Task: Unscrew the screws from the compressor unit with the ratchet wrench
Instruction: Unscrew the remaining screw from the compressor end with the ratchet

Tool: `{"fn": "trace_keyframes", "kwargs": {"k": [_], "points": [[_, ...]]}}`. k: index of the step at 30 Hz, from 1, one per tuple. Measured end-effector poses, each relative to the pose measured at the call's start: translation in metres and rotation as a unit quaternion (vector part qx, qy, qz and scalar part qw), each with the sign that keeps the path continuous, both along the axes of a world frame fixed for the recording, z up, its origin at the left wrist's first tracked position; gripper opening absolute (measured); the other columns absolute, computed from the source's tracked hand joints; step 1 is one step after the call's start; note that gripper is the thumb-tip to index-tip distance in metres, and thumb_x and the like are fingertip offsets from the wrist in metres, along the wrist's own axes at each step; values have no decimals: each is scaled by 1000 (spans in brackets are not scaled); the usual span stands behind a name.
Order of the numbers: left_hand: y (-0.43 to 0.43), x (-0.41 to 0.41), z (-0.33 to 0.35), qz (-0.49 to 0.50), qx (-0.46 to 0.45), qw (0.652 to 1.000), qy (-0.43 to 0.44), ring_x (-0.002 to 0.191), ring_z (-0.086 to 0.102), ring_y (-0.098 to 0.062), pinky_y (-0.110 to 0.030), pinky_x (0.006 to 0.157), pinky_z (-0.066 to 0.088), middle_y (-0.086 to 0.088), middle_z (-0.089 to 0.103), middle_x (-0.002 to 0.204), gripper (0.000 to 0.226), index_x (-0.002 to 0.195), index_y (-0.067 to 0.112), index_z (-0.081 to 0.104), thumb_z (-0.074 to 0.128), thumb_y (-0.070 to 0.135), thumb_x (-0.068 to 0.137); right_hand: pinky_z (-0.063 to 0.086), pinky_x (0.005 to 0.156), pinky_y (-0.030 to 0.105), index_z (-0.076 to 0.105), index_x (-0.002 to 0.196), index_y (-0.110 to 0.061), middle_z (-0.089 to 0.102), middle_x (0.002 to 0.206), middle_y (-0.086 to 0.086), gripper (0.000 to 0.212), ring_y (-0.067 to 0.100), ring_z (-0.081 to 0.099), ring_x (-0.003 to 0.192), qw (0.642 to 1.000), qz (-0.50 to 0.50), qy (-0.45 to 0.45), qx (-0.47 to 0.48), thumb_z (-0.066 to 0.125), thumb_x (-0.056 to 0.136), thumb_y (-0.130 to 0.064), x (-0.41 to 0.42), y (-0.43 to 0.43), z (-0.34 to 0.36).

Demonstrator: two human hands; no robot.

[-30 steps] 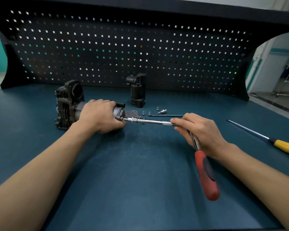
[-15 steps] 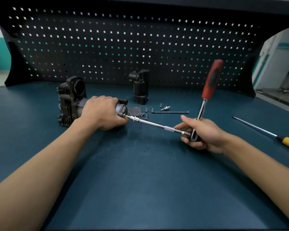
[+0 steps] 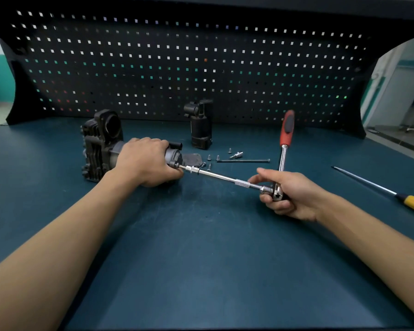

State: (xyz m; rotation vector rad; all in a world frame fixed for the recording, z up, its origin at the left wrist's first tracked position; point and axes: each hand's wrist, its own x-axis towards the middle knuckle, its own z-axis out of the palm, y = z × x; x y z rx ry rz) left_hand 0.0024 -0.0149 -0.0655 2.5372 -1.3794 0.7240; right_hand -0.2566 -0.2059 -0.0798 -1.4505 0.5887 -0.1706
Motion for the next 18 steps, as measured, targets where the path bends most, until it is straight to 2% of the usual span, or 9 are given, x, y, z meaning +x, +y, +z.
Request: {"fn": "trace_keyframes", "kwargs": {"k": [2,5,8,10,12,13,15,17,18], "points": [[0,0,0,-1,-2,1000,1,74,46,-19,-34,71,30,9,59,81,48,77,31,49,49,77,63,22,35,18,74,84,-20,53,57,13,30,14,31,35,992,-11,-27,-121,56,100,-38,-1,1,-3],[-1,-1,1,-4,0,1000,4,75,48,-18,-34,72,31,10,60,82,49,79,31,51,49,77,62,34,40,21,75,84,-18,59,57,12,27,16,40,41,956,0,-73,-284,58,100,-31,-4,0,-4],[0,0,1,0,0,1000,1,75,48,-18,-34,72,31,9,61,83,50,80,31,52,50,77,63,39,49,16,74,84,-19,63,59,0,21,7,47,47,908,10,-99,-407,61,99,-26,-7,-2,-4],[0,0,1,3,2,1000,-4,76,49,-19,-34,72,31,9,62,84,51,82,30,54,49,78,63,42,61,9,75,88,-24,68,69,-16,15,-2,57,59,868,8,-107,-485,63,97,-24,-6,-5,-8],[0,-1,1,4,3,1000,-6,78,53,-20,-34,71,31,9,63,85,52,84,30,55,49,77,63,44,75,6,73,101,-32,68,87,-33,11,-9,64,82,814,8,-112,-569,63,96,-32,-6,-7,-11],[0,-1,1,4,2,1000,-5,77,52,-20,-34,71,31,9,63,85,52,84,30,56,50,77,63,47,76,9,69,110,-36,68,93,-31,17,-6,65,85,779,4,-123,-615,60,96,-39,-5,-10,-13],[1,-1,1,4,2,1000,-5,75,48,-19,-34,71,31,9,62,84,51,83,30,55,50,77,63,53,66,28,62,119,-37,67,86,-14,25,6,62,73,695,-14,-153,-702,52,98,-46,-4,-17,-18],[1,-1,1,7,3,1000,-6,74,46,-18,-34,70,30,9,60,82,50,81,30,53,49,77,63,50,54,34,61,122,-37,56,83,-12,25,10,55,68,629,-24,-173,-757,47,103,-46,-3,-22,-22],[0,-2,1,8,4,1000,-6,73,46,-18,-33,70,30,10,59,81,50,81,30,52,49,77,63,49,51,34,60,124,-38,54,84,-12,25,10,54,69,609,-25,-182,-772,47,104,-44,-3,-25,-23]]}}
